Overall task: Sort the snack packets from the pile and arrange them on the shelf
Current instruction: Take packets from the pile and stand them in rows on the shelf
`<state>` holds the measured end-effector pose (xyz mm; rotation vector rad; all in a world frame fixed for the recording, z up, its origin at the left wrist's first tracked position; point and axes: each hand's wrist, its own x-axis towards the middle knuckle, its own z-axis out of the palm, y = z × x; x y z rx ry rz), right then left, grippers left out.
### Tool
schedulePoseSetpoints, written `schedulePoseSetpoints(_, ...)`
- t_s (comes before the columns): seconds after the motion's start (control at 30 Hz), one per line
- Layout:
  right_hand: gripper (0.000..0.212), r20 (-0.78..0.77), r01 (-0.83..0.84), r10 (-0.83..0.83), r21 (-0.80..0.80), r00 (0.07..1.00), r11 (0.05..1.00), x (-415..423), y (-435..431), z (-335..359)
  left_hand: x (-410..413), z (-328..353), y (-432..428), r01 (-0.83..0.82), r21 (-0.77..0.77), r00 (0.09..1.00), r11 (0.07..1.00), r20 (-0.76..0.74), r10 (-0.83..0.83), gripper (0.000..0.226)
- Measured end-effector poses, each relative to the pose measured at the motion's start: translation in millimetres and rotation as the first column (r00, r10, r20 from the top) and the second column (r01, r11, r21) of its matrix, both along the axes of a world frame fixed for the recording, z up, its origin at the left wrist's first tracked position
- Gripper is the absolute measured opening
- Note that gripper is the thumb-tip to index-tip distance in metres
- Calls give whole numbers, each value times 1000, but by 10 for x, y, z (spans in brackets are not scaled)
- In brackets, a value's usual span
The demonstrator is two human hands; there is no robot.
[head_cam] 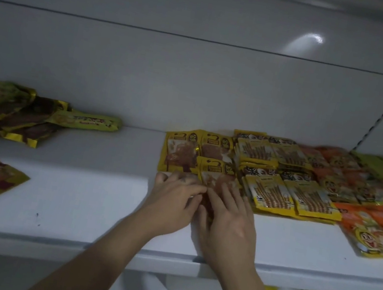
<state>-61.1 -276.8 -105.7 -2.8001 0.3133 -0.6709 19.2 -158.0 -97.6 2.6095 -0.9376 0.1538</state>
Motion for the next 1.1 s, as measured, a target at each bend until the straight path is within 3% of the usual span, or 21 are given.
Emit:
schedulePoseSetpoints(0.17, 41, -99, 49, -48, 6, 994, 999, 5, 3, -13, -7, 2, 2, -53, -28, 998, 998, 22, 54, 38)
schedulePoseSetpoints(0.27, 48, -87, 37, -36, 5, 996, 999, 13, -12, -23, -34, 22, 19, -90, -18, 994, 996, 59, 91, 33)
schedulePoseSetpoints(0.43, 58, -36, -37, 34, -67, 999, 997, 143, 16, 150, -4, 79, 164, -150, 76, 984, 986, 113, 141, 37)
schedulePoseSetpoints(0.53, 60, -125, -145, 136, -68, 983, 987, 257, 141, 369, 76, 143, 395, -196, 98, 971, 976, 159, 179, 43)
schedulePoseSetpoints(0.63, 68, -172, -241, 226, -74, 959, 968, 428, 353, 501, 154, 221, 759, -262, 82, 949, 962, 201, 241, 47)
schedulePoseSetpoints(0.8, 65, -247, -389, 360, -79, 900, 918, 764, 1122, 622, 230, 265, 1594, -360, 42, 915, 932, 213, 343, 49)
schedulePoseSetpoints(1.1, 56, -371, -583, 535, -21, 759, 812, 1177, 2508, 598, 309, 303, 3138, -577, 38, 816, 816, 81, 573, 54)
